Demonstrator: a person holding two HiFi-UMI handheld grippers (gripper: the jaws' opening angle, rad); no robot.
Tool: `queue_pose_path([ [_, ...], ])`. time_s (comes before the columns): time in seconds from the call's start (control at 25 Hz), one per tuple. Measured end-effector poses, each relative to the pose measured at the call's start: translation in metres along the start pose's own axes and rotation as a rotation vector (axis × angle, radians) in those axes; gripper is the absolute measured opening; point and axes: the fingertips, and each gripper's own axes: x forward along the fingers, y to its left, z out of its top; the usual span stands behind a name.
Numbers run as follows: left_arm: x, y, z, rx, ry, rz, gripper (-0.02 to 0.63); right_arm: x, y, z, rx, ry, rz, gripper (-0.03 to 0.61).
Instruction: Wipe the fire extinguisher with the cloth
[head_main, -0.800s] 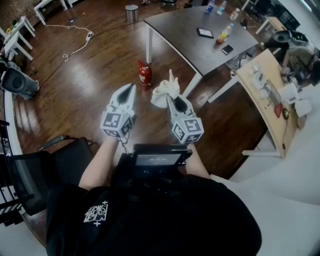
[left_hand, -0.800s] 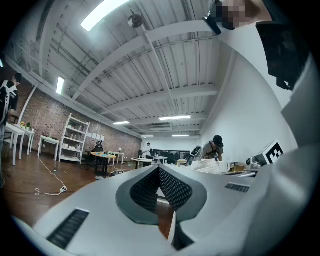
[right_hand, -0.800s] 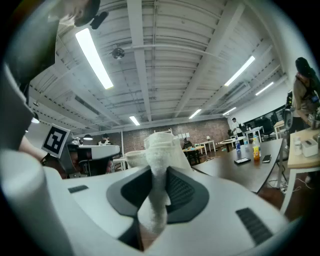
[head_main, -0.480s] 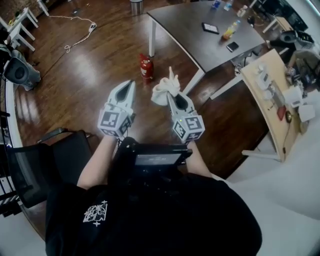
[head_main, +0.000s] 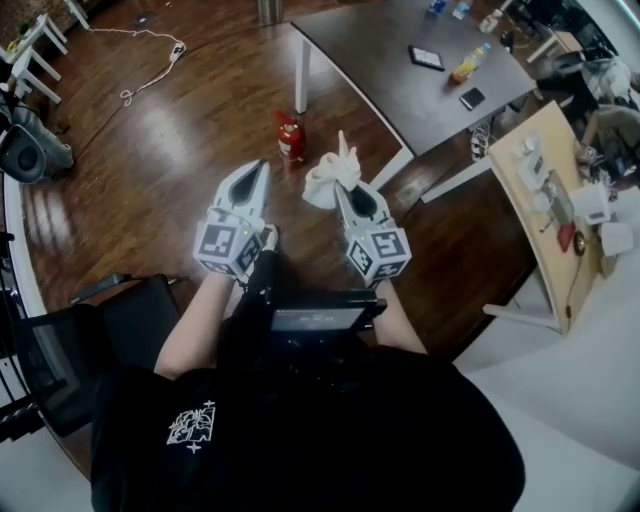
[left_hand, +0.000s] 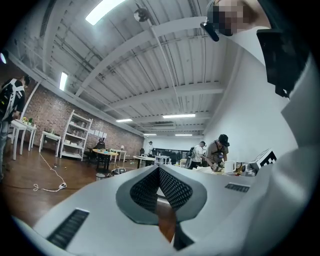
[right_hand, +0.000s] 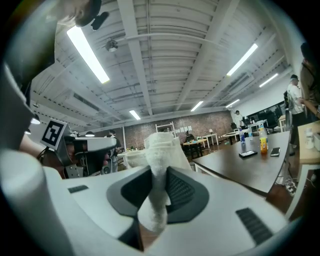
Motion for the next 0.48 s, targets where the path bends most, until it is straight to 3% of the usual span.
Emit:
queue_pose_path([
  [0.48, 0.103, 0.11, -0.019, -0.026, 0.065, -0.053, 0.002, 0.144, -0.042, -0.015, -0.014, 0.047, -0.014, 0.095],
])
